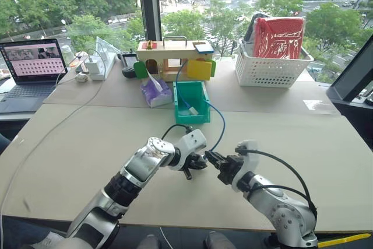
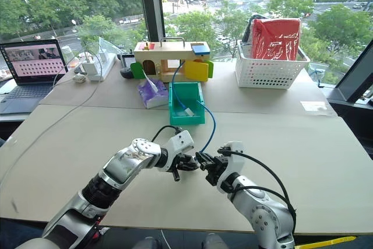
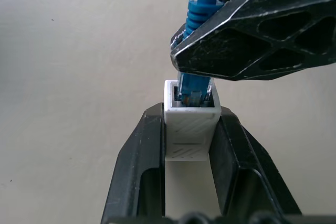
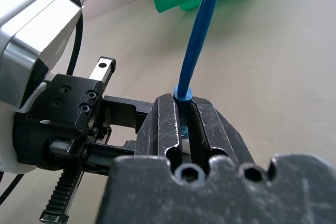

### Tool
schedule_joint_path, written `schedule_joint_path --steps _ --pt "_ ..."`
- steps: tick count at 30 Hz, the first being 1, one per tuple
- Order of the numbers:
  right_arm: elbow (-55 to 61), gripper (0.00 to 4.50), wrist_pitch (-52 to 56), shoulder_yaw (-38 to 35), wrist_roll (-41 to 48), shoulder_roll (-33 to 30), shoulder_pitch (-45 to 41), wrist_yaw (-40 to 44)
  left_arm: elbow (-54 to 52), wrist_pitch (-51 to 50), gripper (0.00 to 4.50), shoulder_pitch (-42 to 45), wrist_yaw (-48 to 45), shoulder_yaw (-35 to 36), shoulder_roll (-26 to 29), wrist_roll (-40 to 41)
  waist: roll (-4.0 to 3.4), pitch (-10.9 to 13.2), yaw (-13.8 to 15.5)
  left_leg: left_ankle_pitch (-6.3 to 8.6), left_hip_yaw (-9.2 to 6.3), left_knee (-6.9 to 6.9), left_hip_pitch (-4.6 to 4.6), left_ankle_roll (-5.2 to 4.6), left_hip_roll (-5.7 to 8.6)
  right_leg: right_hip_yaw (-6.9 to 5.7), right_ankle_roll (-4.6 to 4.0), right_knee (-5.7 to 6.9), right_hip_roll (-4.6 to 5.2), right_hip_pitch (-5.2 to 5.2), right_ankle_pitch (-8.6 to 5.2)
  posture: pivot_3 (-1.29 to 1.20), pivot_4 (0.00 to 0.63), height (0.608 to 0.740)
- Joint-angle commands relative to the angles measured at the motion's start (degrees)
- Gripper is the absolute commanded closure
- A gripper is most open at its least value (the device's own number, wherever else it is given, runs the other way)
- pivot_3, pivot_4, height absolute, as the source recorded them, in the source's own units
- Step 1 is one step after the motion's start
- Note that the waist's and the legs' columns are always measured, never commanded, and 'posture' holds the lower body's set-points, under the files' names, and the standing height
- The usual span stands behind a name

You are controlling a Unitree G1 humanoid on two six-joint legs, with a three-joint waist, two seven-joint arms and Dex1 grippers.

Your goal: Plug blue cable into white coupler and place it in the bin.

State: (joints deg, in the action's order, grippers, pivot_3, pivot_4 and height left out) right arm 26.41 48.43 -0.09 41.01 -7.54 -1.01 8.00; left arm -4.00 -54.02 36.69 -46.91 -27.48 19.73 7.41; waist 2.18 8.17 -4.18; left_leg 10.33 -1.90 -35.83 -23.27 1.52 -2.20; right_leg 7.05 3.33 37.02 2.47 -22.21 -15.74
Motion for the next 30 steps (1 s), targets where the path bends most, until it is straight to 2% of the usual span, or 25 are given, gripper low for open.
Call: schedule_joint_path --steps 1,5,8,17,19,22,26,27,30 --pt "-6.4 4.50 8.1 9.1 -2.0 -0.6 7.4 -0.2 -3.0 -0.1 3.83 1.6 2.2 3.3 0.2 0.2 0.00 0.0 0.0 0.00 0.00 0.00 0.01 0.00 -0.01 0.00 -0.01 0.00 -0.01 0.00 -0.01 0.00 0.150 0.733" --pt "-3.9 4.50 10.2 11.4 -2.5 -3.4 9.1 0.4 -4.8 -3.0 3.83 0.8 2.9 4.6 0.2 1.8 -0.06 -0.2 0.1 0.06 0.00 0.05 0.01 0.01 -0.01 -0.01 -0.02 0.00 -0.01 0.00 -0.10 0.00 0.150 0.733" --pt "-4.7 4.50 10.0 11.5 -2.8 -3.1 8.8 0.1 -4.9 -2.7 3.83 1.0 2.9 3.4 1.3 1.3 -0.04 -0.4 0.1 0.11 0.00 0.05 0.03 0.02 -0.02 -0.02 -0.02 0.00 -0.01 0.01 -0.15 0.00 0.150 0.733" --pt "-8.0 4.50 11.6 13.1 -4.9 -3.4 7.3 0.4 -4.5 -3.3 3.83 1.5 4.7 4.5 -0.3 2.0 -0.01 -0.5 0.0 0.12 0.00 0.05 0.13 0.02 -0.04 -0.01 -0.07 0.00 -0.02 0.05 -0.18 0.00 0.150 0.733" --pt "-8.1 4.50 11.9 12.4 -4.9 -3.0 7.6 -0.1 -4.6 -3.7 2.83 1.3 5.3 4.8 -0.4 2.0 0.03 -0.6 0.0 0.12 0.00 0.06 0.13 0.02 -0.04 -0.01 -0.08 0.00 -0.02 0.05 -0.18 0.00 0.150 0.733" --pt "-8.7 4.50 11.5 9.8 -3.6 -1.7 8.7 -0.2 -5.5 -5.6 1.82 0.6 5.3 6.1 -0.8 4.1 0.08 -0.7 -0.5 0.12 0.03 0.06 0.16 0.02 -0.14 0.00 -0.09 0.00 -0.11 0.05 -0.18 0.00 0.150 0.733" --pt "-7.2 4.50 10.1 7.1 -2.2 -1.1 9.3 -0.2 -5.5 -3.0 0.33 0.5 6.0 5.1 -0.2 3.3 0.11 -0.7 -1.3 0.14 0.04 0.20 0.31 0.04 -0.37 0.00 -0.24 0.01 -0.37 0.08 -0.21 0.00 0.150 0.733" --pt "-6.4 4.50 9.7 6.3 -1.6 -0.8 9.3 -0.3 -5.6 -2.5 0.06 0.4 5.5 4.9 0.2 3.6 0.11 -0.7 -1.3 0.14 0.04 0.28 0.35 0.04 -0.40 0.00 -0.28 0.01 -0.40 0.08 -0.23 0.00 0.150 0.733" --pt "-2.3 4.50 8.9 2.0 0.7 -1.2 8.3 -1.4 -6.6 -0.5 0.06 -0.3 3.2 5.2 3.4 4.3 0.11 -0.7 -1.4 0.14 0.05 0.62 0.38 0.04 -0.40 0.03 -0.41 0.00 -0.44 -0.02 -0.30 0.00 0.150 0.733"
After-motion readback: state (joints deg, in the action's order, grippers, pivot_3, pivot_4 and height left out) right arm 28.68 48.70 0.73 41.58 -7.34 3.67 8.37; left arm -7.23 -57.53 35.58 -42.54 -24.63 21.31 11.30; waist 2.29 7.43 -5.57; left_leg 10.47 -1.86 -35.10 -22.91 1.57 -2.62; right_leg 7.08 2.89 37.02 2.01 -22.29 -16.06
